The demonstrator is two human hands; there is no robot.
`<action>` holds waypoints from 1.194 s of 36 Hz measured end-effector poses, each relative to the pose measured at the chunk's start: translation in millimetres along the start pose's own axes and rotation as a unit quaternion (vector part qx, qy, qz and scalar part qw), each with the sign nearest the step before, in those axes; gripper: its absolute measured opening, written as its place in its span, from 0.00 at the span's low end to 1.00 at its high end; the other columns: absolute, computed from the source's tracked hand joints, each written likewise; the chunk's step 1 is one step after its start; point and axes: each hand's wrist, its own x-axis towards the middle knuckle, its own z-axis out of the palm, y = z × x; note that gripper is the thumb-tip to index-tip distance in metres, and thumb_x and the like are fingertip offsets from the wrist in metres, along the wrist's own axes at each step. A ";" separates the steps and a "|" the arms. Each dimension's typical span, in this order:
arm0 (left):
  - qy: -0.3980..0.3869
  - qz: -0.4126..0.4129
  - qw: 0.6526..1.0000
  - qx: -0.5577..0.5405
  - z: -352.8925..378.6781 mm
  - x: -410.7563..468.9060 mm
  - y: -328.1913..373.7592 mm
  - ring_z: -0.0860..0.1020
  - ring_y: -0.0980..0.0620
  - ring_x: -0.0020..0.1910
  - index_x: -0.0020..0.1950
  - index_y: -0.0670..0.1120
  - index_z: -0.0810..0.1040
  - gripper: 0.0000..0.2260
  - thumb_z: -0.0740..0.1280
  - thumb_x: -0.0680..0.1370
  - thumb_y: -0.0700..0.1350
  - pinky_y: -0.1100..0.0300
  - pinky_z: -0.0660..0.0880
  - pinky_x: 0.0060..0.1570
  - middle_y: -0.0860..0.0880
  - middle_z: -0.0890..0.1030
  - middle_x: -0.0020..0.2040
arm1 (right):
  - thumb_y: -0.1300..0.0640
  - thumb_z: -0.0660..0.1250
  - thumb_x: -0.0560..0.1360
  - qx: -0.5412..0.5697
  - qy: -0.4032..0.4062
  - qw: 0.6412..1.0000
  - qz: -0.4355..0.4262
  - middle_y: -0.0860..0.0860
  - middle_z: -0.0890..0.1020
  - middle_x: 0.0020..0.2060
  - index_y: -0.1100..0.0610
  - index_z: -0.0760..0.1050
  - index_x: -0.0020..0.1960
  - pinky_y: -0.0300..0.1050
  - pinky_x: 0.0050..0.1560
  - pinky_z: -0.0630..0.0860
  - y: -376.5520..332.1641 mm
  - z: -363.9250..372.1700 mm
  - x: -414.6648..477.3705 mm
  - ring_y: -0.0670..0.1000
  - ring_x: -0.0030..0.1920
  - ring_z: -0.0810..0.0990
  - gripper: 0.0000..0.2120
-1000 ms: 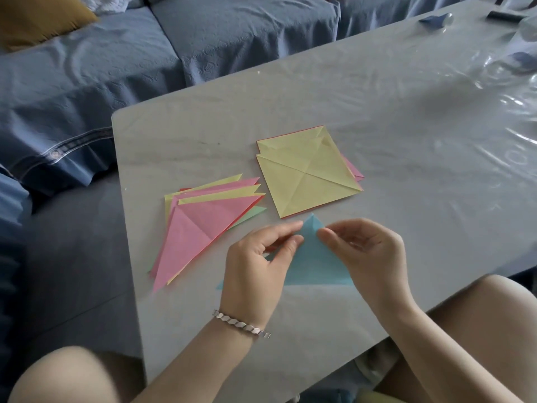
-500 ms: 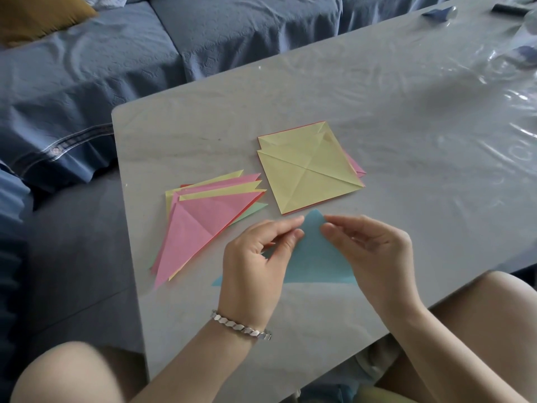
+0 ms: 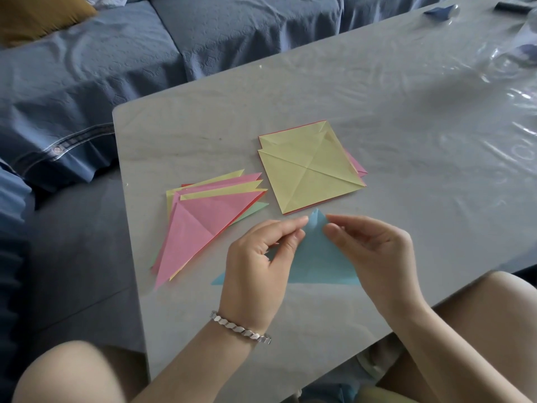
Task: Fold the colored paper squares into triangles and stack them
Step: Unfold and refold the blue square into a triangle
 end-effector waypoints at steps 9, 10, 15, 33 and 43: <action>-0.021 -0.002 1.000 0.008 1.1 -0.2 0.1 0.75 0.67 0.37 0.52 0.48 0.81 0.10 0.64 0.74 0.40 0.77 0.67 0.40 0.60 0.79 0.40 | 0.63 0.72 0.67 -0.006 -0.010 1.000 0.002 0.45 0.83 0.31 0.45 0.82 0.33 0.31 0.36 0.73 -1.6 -1.7 1.2 0.42 0.33 0.77 0.13; -0.022 -0.005 1.000 0.008 1.5 -0.3 0.8 0.76 0.67 0.38 0.51 0.48 0.82 0.10 0.65 0.73 0.42 0.77 0.68 0.40 0.59 0.80 0.41 | 0.63 0.72 0.67 -0.004 -0.011 1.000 0.004 0.45 0.83 0.30 0.45 0.82 0.33 0.31 0.36 0.73 -1.6 -2.1 1.0 0.42 0.32 0.77 0.13; 0.002 -0.025 1.000 0.013 2.1 -0.9 2.6 0.78 0.63 0.36 0.48 0.54 0.81 0.09 0.69 0.69 0.44 0.74 0.72 0.39 0.60 0.81 0.39 | 0.64 0.72 0.67 -0.004 -0.021 1.000 0.004 0.43 0.82 0.30 0.48 0.81 0.35 0.30 0.36 0.73 -1.2 -3.2 -0.1 0.41 0.32 0.77 0.10; -0.092 -0.182 0.979 -0.027 -3.7 27.7 -9.0 0.77 0.61 0.26 0.33 0.51 0.80 0.11 0.72 0.70 0.36 0.68 0.75 0.30 0.57 0.79 0.26 | 0.53 0.70 0.70 -0.377 -0.160 0.874 -0.263 0.47 0.83 0.40 0.54 0.83 0.43 0.36 0.50 0.70 4.1 -20.8 47.6 0.46 0.42 0.78 0.07; 0.031 -0.300 0.949 0.094 13.2 23.5 -82.1 0.79 0.49 0.35 0.35 0.48 0.80 0.06 0.71 0.71 0.39 0.61 0.75 0.39 0.52 0.80 0.33 | 0.47 0.54 0.74 -0.497 -0.317 0.774 -0.232 0.47 0.81 0.56 0.53 0.81 0.54 0.45 0.55 0.76 79.6 -4.0 2.7 0.47 0.57 0.79 0.20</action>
